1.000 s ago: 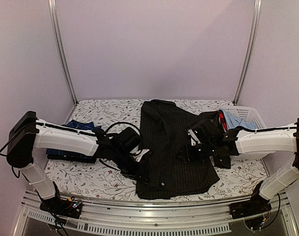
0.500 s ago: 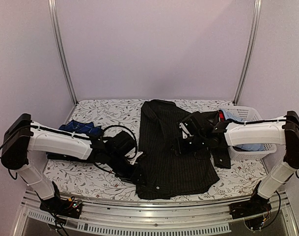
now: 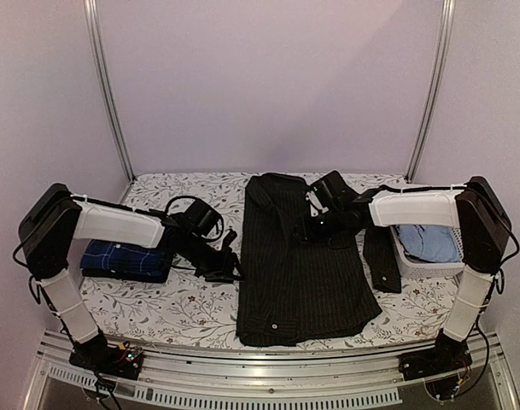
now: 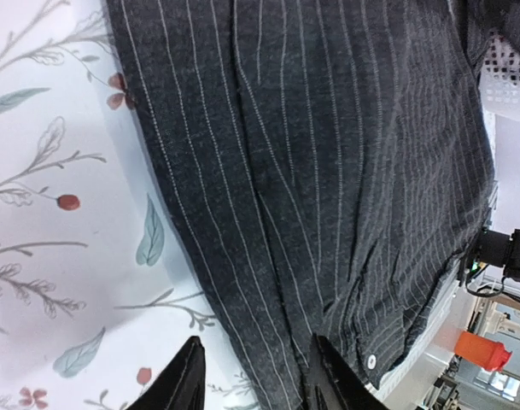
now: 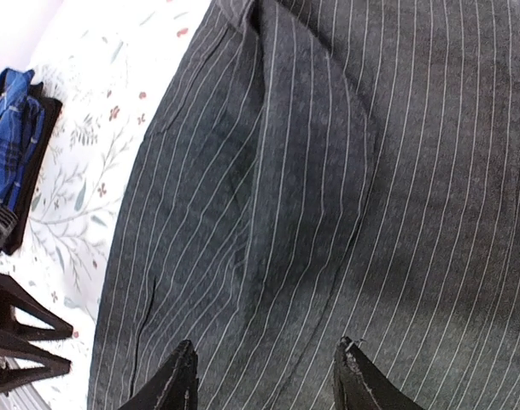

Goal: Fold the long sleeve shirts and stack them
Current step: Smooth out the 1/3-folded shirt at the center of the board.

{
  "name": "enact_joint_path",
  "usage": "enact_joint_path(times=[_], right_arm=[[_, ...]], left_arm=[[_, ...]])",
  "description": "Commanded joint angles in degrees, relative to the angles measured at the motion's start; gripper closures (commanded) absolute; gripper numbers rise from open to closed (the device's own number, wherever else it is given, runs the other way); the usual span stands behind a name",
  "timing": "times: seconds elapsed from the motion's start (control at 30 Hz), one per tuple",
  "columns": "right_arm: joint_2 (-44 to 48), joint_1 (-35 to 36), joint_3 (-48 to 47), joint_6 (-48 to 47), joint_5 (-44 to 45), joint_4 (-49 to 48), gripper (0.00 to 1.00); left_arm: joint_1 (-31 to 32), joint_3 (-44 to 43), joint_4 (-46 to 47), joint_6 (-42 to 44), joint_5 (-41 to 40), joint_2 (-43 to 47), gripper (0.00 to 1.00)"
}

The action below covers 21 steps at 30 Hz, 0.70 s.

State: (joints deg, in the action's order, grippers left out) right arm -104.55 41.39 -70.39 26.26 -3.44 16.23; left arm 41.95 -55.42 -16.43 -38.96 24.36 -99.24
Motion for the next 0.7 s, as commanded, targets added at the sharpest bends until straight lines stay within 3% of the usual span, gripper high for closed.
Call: enact_joint_path(times=[0.0, 0.13, 0.37, 0.53, 0.67], right_arm=[[-4.0, -3.1, -4.7, -2.2, -2.6, 0.3, 0.48], [-7.0, -4.4, -9.0, -3.7, -3.3, 1.2, 0.48], [-11.6, -5.8, -14.4, -5.4, -3.3, 2.3, 0.48], [-13.8, -6.8, -17.2, -5.8, -3.6, 2.3, 0.48], [-15.4, -7.1, -19.7, -6.6, -3.6, 2.5, 0.48]], left_arm=[[-0.2, -1.7, 1.1, 2.4, 5.0, -4.0, 0.59], [-0.3, 1.0, 1.6, 1.9, 7.1, -4.2, 0.59], [0.0, 5.5, 6.1, -0.1, 13.8, -4.7, 0.71], [0.1, 6.1, 4.8, 0.3, 14.2, -5.2, 0.97], [-0.1, 6.6, 2.2, 0.6, 13.5, -3.5, 1.0]])
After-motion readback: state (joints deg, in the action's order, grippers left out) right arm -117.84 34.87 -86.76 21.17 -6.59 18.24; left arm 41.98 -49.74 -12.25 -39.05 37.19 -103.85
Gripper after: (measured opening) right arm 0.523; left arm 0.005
